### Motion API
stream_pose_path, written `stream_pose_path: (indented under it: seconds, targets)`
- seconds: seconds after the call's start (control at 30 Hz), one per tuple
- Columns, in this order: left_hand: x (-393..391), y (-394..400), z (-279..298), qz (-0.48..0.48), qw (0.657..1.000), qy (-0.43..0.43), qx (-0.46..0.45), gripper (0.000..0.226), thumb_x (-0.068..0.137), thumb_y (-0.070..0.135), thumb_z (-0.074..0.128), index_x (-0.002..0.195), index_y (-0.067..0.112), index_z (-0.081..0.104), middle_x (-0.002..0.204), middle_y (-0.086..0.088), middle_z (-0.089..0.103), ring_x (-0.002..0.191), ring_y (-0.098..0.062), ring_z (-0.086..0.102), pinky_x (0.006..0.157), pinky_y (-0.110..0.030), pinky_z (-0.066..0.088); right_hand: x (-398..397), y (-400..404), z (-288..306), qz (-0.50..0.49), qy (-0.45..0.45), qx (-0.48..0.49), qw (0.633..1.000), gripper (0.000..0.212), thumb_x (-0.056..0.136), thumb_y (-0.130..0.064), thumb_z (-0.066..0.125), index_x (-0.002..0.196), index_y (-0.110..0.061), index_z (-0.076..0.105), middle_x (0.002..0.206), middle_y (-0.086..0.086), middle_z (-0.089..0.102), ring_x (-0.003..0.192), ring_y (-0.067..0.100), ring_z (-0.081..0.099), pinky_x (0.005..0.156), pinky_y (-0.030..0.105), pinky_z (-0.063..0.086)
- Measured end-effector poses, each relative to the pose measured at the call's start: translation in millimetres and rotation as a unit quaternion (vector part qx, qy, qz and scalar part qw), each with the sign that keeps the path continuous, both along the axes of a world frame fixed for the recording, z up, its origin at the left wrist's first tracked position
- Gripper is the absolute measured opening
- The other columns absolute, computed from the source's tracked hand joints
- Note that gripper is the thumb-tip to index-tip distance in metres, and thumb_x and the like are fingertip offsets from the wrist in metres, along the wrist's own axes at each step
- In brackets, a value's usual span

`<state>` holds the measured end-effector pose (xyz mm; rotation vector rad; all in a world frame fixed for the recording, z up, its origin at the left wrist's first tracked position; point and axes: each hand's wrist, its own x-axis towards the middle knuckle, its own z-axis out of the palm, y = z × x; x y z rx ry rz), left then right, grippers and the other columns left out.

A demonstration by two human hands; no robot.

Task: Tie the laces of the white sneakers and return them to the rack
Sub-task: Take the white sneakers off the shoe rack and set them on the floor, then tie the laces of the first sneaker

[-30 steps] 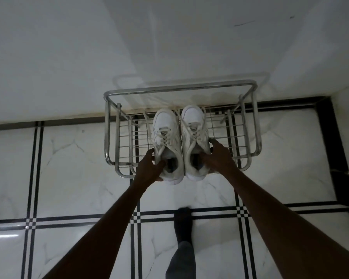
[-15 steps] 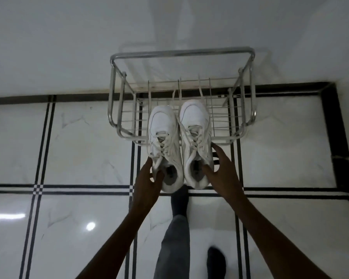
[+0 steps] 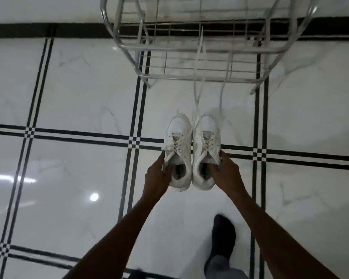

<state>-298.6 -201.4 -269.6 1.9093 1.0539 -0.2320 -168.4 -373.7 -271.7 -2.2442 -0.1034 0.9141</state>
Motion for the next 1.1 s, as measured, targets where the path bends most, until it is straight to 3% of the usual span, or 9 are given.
stream_pose_path:
  seconds: [0.1,0.3,0.37,0.47,0.57,0.67,0.8,1.0,1.1]
  targets:
    - [-4,-4,-66,-0.005,1.000,-0.002,-0.001,0.052,0.101,0.021,0.050,0.152,0.024,0.045,0.105,-0.011,0.076,0.091,-0.030,0.071,0.073,-0.034,0.054,-4,1,-71,-0.011,-0.002,-0.016,1.000,0.039,0.094,-0.017,0.053,0.132,-0.012,0.055,0.121,0.015,0.068,0.115,0.035,0.062,0.095,0.042,0.052]
    - [-30,-10,-173,-0.013,0.999,-0.007,0.032,0.068,0.090,0.044,0.039,0.155,0.021,0.039,0.117,-0.010,0.072,0.105,-0.031,0.068,0.090,-0.051,0.056,-24,-2,-173,-0.002,-0.032,-0.024,0.999,0.049,0.097,-0.014,0.053,0.145,-0.009,0.043,0.134,0.019,0.061,0.124,0.037,0.057,0.100,0.036,0.044]
    - [-36,-10,-183,-0.007,0.999,-0.014,0.036,0.069,0.089,0.051,0.037,0.151,0.022,0.043,0.121,-0.006,0.071,0.109,-0.027,0.067,0.092,-0.051,0.056,-30,-3,-181,-0.004,-0.056,-0.023,0.998,0.053,0.096,-0.014,0.056,0.147,-0.008,0.040,0.137,0.020,0.058,0.127,0.037,0.053,0.100,0.033,0.042]
    - [-39,-6,-183,-0.001,1.000,-0.027,0.008,0.062,0.094,0.045,0.050,0.151,0.021,0.044,0.123,-0.009,0.069,0.109,-0.027,0.066,0.093,-0.049,0.057,-45,-1,-167,-0.013,-0.185,-0.046,0.982,0.056,0.091,-0.020,0.066,0.142,-0.011,0.044,0.136,0.019,0.051,0.126,0.033,0.048,0.096,0.035,0.046]
    - [-32,2,-170,0.011,0.998,-0.054,0.006,0.051,0.096,0.043,0.067,0.140,0.018,0.058,0.122,-0.004,0.062,0.109,-0.019,0.061,0.090,-0.029,0.054,-62,17,-136,0.013,-0.321,-0.021,0.947,0.022,0.092,-0.020,0.064,0.110,-0.008,0.062,0.114,0.009,0.057,0.105,0.020,0.053,0.085,0.026,0.048]
    - [-23,11,-166,0.056,0.994,-0.092,-0.037,0.039,0.093,0.048,0.070,0.121,0.021,0.071,0.119,0.005,0.063,0.108,-0.012,0.061,0.081,-0.016,0.049,-63,46,-140,0.092,-0.251,0.025,0.963,0.017,0.093,-0.020,0.060,0.089,-0.006,0.069,0.085,0.006,0.067,0.077,0.016,0.060,0.071,0.027,0.050]
    - [-20,21,-181,0.102,0.979,-0.161,-0.076,0.026,0.092,0.038,0.074,0.111,0.021,0.078,0.112,0.004,0.076,0.108,-0.010,0.070,0.091,-0.028,0.057,-55,74,-173,0.150,-0.188,-0.036,0.970,0.031,0.096,-0.033,0.056,0.089,-0.005,0.068,0.088,0.012,0.067,0.078,0.022,0.061,0.067,0.027,0.039]
    - [-24,24,-196,0.103,0.967,-0.232,0.013,0.016,0.090,0.023,0.078,0.102,0.012,0.081,0.097,0.003,0.080,0.095,-0.007,0.073,0.077,-0.010,0.052,-53,93,-182,0.029,-0.167,0.050,0.984,0.019,0.089,-0.027,0.070,0.094,-0.010,0.075,0.091,0.006,0.074,0.080,0.016,0.066,0.070,0.023,0.044]
    - [-28,24,-203,0.083,0.960,-0.259,0.063,0.010,0.092,0.019,0.076,0.095,0.010,0.079,0.093,0.002,0.078,0.091,-0.011,0.072,0.075,-0.024,0.057,-58,96,-182,0.008,-0.158,0.090,0.983,0.010,0.089,-0.017,0.070,0.097,-0.012,0.073,0.094,0.001,0.075,0.085,0.014,0.068,0.075,0.023,0.050]
